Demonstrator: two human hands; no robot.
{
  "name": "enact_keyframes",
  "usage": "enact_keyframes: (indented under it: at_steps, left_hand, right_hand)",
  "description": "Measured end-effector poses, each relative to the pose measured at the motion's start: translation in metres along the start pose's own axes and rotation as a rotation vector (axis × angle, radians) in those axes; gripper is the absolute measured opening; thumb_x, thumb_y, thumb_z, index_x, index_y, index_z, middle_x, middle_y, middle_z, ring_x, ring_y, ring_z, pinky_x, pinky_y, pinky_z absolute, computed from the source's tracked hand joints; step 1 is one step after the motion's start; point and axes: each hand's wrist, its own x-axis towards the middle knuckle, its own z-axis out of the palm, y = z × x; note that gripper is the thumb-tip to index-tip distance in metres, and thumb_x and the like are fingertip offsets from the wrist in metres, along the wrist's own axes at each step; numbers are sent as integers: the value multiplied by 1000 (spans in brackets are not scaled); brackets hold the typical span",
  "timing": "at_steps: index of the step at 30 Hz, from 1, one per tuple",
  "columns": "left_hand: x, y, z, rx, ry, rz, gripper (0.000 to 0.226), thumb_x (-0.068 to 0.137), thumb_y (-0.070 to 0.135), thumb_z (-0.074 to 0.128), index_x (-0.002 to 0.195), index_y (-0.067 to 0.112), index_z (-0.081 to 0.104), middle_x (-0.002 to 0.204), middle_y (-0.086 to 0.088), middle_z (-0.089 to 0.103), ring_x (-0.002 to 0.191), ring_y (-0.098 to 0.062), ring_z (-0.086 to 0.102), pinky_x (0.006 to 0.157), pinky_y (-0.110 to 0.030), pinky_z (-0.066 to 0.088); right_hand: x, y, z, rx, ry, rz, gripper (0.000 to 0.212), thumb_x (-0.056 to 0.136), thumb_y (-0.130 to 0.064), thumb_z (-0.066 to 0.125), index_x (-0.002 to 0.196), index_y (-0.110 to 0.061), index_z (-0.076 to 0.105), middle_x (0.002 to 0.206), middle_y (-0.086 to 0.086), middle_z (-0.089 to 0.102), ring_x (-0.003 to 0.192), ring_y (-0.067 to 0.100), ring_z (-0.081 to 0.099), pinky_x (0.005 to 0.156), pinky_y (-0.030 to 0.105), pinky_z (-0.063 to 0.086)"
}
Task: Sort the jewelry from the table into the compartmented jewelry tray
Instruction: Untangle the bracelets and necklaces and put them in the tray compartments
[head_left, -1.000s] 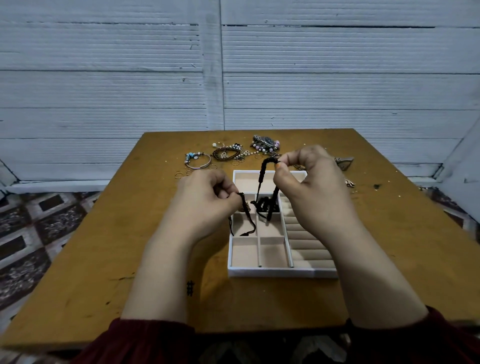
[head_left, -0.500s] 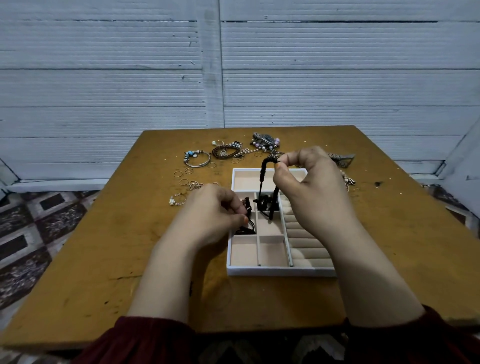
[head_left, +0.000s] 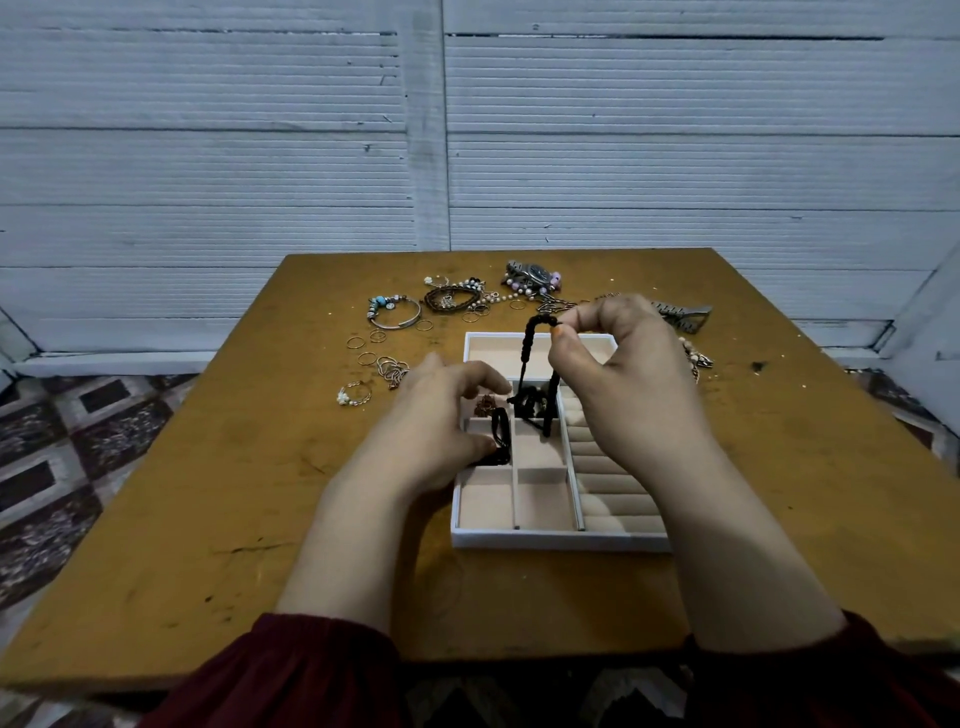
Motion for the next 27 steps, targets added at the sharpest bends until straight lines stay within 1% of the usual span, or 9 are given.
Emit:
enact_keyframes:
  at_steps: [2, 5, 8, 12, 16, 18, 21, 23, 27]
  left_hand:
    - [0, 3, 1, 13, -15, 37, 39, 74, 14, 79, 100, 39, 64, 102, 4, 45, 96, -14, 45, 83, -32, 46]
    - [-1, 0, -1, -12, 2, 60, 27, 73, 8, 76, 78, 33, 68, 89, 7, 58, 82, -11, 54, 71, -25, 48]
    - [-3, -4, -5, -9, -5, 30, 17, 73, 10, 75, 78, 26, 74, 75, 9, 66, 67, -6, 59, 60, -18, 48]
    - [-4, -2, -10, -29, -56, 19, 20, 75, 11, 63, 80, 25, 77, 74, 9, 68, 68, -6, 59, 60, -22, 49]
    - [-2, -4, -9, 25, -84, 34, 12, 79, 24, 65, 80, 26, 78, 82, 6, 69, 93, -18, 56, 79, -36, 53]
    - [-2, -5, -7, 61, -90, 37, 9, 79, 24, 70, 82, 28, 77, 83, 10, 66, 97, -18, 53, 83, -35, 50]
    - [-2, -4, -6, 54, -47, 40, 9, 74, 20, 76, 79, 27, 72, 78, 11, 65, 88, -13, 57, 76, -30, 51]
    - [-2, -3, -5, 33, -10, 35, 16, 70, 20, 80, 73, 26, 65, 73, 10, 64, 79, -12, 59, 74, -34, 54]
    - [-1, 0, -3, 91, 25, 31, 22, 70, 26, 81, 65, 29, 59, 69, 13, 63, 82, -16, 58, 74, -42, 54]
  right_hand:
    - [0, 1, 0, 3, 8, -8, 18, 85, -31, 59, 69, -37, 52, 98, -8, 55, 108, 20, 52, 96, 45, 40]
    - [0, 3, 0, 8, 7, -4, 18, 85, -32, 59, 68, -37, 52, 98, -8, 55, 107, 20, 52, 95, 44, 41]
    - [0, 3, 0, 2, 5, 1, 18, 85, -31, 59, 69, -36, 53, 98, -10, 55, 107, 18, 52, 95, 43, 42]
    - [1, 2, -2, -1, 3, 6, 18, 85, -30, 59, 69, -36, 52, 98, -11, 55, 108, 17, 52, 94, 39, 42]
    - [1, 2, -3, -7, 6, 4, 17, 85, -32, 58, 69, -36, 53, 97, -12, 54, 108, 17, 52, 95, 38, 41]
    - [1, 2, -3, -5, 6, 2, 17, 85, -32, 58, 69, -36, 52, 97, -11, 54, 108, 17, 52, 96, 40, 41]
    - [1, 2, -3, -4, 6, 0, 16, 85, -32, 58, 70, -36, 53, 96, -12, 54, 107, 16, 52, 96, 41, 41]
    - [1, 2, -3, -4, 10, -4, 17, 85, -32, 59, 70, -37, 53, 96, -13, 54, 106, 16, 52, 96, 41, 41]
    - [0, 2, -3, -7, 7, -8, 16, 84, -33, 58, 70, -37, 53, 93, -16, 52, 106, 15, 52, 95, 41, 42]
